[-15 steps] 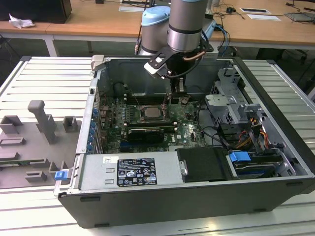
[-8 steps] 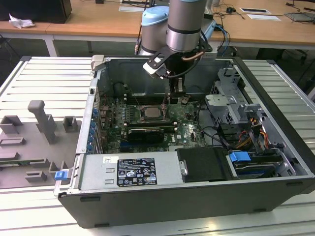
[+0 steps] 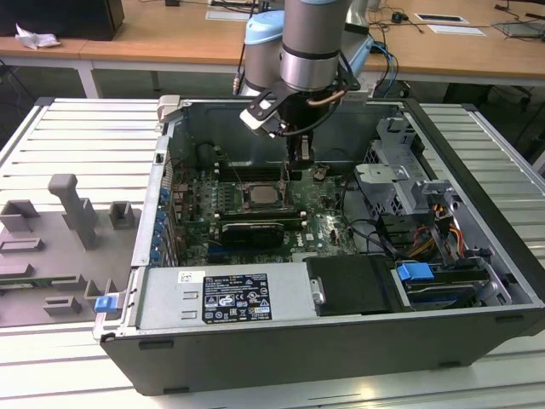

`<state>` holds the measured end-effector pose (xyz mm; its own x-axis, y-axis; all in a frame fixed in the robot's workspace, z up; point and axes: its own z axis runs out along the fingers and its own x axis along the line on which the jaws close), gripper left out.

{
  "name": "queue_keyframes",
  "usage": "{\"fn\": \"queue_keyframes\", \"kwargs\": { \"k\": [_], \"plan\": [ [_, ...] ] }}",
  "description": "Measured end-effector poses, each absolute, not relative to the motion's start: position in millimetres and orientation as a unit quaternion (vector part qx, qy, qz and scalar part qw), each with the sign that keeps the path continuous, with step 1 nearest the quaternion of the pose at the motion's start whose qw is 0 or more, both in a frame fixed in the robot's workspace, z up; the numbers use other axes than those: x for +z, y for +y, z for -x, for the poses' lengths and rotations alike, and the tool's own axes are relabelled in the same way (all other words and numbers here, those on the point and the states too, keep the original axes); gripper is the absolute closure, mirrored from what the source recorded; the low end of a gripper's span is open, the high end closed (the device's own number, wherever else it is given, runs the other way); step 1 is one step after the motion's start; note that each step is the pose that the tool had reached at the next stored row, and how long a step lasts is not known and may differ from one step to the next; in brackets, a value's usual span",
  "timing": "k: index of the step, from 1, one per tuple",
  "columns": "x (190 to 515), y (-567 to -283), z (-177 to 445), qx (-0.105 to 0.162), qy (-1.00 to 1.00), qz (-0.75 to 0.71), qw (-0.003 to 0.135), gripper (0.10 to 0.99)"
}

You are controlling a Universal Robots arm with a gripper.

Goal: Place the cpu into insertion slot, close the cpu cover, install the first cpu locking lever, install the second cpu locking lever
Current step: 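Close the cpu cover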

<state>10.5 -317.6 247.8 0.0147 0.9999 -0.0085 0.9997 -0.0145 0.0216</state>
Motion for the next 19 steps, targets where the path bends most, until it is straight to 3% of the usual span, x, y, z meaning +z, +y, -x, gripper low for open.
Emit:
{"fn": "queue_keyframes", "kwargs": {
  "k": [19],
  "plan": [
    [233.7, -313.2, 24.2, 0.005, 0.702, -0.712, 0.011, 0.98]
  ]
}}
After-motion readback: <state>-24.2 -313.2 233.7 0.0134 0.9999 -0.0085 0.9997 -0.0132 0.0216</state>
